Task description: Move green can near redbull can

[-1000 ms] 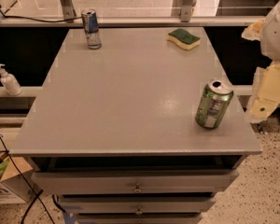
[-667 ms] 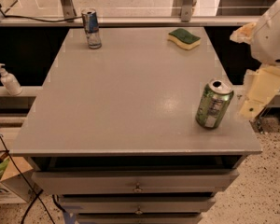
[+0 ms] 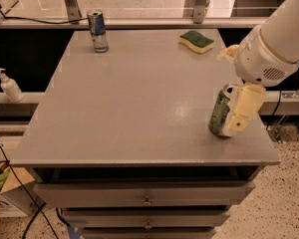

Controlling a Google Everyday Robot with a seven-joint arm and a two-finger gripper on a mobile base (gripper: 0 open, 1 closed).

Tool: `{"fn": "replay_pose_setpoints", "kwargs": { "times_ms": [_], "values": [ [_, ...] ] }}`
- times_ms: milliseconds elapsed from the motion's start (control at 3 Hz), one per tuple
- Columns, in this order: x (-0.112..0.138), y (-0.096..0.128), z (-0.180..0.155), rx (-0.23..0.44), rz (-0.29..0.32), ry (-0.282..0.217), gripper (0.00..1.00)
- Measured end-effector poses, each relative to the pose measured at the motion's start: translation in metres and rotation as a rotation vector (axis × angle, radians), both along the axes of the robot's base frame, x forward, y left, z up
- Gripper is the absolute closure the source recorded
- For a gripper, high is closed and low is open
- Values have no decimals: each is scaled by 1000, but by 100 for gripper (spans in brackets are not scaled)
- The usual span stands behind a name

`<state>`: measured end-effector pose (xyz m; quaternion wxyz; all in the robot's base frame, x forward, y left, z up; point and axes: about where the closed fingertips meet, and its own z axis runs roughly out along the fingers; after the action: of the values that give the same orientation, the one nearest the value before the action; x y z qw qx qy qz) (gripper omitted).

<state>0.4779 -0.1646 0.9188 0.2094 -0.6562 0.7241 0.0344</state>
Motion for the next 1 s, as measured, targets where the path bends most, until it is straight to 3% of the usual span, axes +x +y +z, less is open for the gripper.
{"fn": "replay_pose_setpoints", "kwargs": {
  "times_ms": [333, 1000],
  "values": [
    [9, -3, -20, -33, -25, 23, 0],
    [22, -25, -28, -85, -83, 19, 0]
  ]
}}
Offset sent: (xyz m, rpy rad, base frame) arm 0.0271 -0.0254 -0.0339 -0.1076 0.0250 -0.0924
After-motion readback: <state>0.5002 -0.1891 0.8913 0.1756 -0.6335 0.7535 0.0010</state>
